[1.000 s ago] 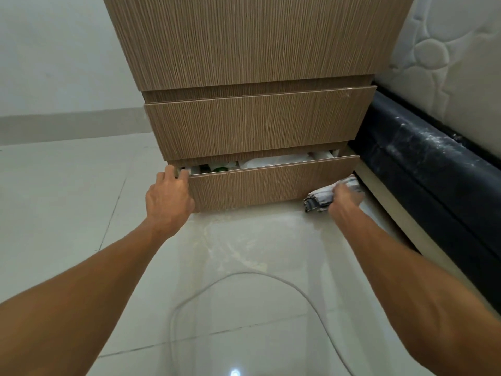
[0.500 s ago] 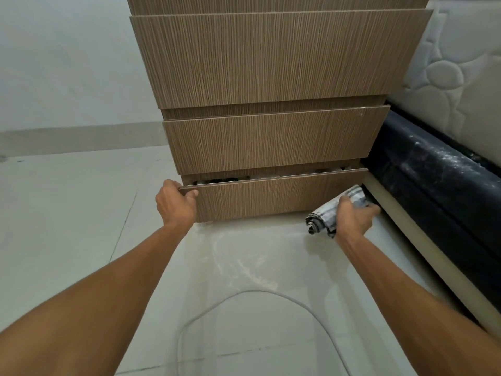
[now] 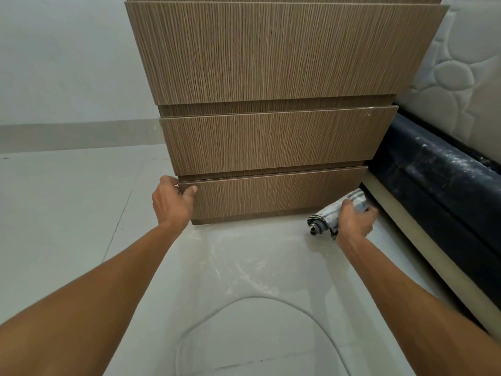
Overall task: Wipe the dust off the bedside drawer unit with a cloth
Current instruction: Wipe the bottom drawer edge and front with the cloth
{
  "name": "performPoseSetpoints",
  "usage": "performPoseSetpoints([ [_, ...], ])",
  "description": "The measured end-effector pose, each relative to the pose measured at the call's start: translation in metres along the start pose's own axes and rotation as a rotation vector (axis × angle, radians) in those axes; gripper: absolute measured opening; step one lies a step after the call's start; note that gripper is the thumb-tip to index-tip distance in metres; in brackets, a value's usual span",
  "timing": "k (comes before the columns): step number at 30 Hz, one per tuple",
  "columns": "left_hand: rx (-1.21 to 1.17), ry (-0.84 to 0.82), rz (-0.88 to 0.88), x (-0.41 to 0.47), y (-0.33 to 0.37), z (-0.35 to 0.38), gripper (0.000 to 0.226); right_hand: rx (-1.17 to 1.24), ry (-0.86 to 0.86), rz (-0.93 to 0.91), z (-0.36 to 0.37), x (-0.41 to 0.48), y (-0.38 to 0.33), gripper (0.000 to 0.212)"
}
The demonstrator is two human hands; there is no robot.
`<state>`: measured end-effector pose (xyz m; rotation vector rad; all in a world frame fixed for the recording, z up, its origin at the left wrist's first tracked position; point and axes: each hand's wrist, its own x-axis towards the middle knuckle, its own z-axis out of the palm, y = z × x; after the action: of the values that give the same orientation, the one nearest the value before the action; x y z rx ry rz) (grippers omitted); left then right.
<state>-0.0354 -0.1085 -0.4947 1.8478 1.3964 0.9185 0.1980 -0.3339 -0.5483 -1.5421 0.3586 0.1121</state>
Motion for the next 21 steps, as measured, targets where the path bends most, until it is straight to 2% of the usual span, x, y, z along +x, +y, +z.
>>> performPoseSetpoints([
  [3,-0.024,-0.022,0.043,0.002,-0.006,0.002,0.037,0.091,0.089,0.040,-0.001,0.023,-0.003,0.047],
  [5,-0.052,-0.030,0.053,0.003,-0.011,0.003,0.038,0.203,0.071,0.080,0.003,0.041,-0.001,0.043],
  [8,-0.071,-0.030,0.074,0.006,-0.017,0.003,0.039,0.196,-0.116,0.114,0.018,0.050,0.004,0.025],
  [11,-0.074,-0.024,0.094,0.008,-0.018,0.003,0.039,0.236,-0.050,0.171,0.039,0.050,0.011,0.016],
  [13,-0.072,-0.022,0.105,0.007,-0.018,0.003,0.038,0.305,-0.047,0.216,0.053,0.045,0.023,0.030],
  [15,-0.081,-0.028,0.111,0.006,-0.018,0.003,0.037,0.247,-0.090,0.244,0.062,0.026,0.041,0.051],
  [16,-0.088,-0.031,0.107,0.006,-0.018,0.002,0.037,0.250,-0.126,0.267,0.067,0.017,0.050,0.053],
  [18,-0.085,-0.038,0.100,0.006,-0.018,0.002,0.036,0.275,-0.141,0.343,0.080,-0.008,0.053,0.046],
  [21,-0.082,-0.050,0.098,0.007,-0.018,0.001,0.035,0.323,-0.070,0.383,0.101,-0.038,0.061,0.025],
])
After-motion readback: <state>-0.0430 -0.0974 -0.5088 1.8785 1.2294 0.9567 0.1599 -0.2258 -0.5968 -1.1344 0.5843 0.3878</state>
